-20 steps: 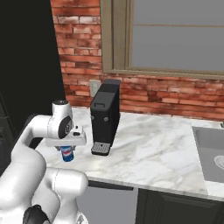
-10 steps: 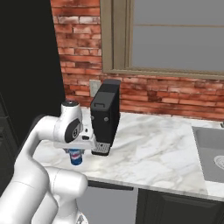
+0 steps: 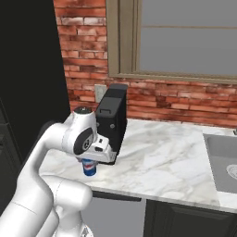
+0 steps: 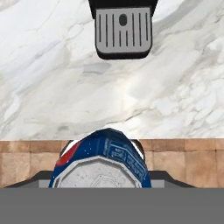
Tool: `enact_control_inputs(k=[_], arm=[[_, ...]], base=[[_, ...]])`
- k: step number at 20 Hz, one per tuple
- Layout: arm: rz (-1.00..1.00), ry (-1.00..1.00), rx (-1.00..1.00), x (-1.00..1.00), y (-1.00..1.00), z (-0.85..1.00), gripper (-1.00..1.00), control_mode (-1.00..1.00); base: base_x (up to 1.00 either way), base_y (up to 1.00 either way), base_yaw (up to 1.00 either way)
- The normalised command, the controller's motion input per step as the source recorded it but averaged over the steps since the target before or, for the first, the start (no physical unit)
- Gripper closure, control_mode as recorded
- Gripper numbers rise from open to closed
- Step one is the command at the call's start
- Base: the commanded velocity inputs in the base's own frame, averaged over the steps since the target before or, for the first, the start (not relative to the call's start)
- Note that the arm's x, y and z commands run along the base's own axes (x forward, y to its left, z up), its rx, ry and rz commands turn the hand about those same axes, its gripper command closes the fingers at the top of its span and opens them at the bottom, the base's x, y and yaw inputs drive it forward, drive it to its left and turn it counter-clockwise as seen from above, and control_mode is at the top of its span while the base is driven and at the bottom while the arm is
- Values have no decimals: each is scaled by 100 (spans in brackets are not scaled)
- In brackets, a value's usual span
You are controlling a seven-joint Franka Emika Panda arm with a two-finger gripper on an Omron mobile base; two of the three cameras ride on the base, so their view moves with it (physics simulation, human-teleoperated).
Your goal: Four empty soda cans are scattered around the kitchen. Gather all the cans and cluster them next to the stove for recycling.
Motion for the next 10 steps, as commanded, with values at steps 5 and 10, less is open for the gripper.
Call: enact_control_inputs(k=[5,10], arm=[[-10,0,0,-7,-41,21,100,-100],[-5,0,0,-10,-23,10,100,-100]], base=[[0,0,0],[0,0,0]])
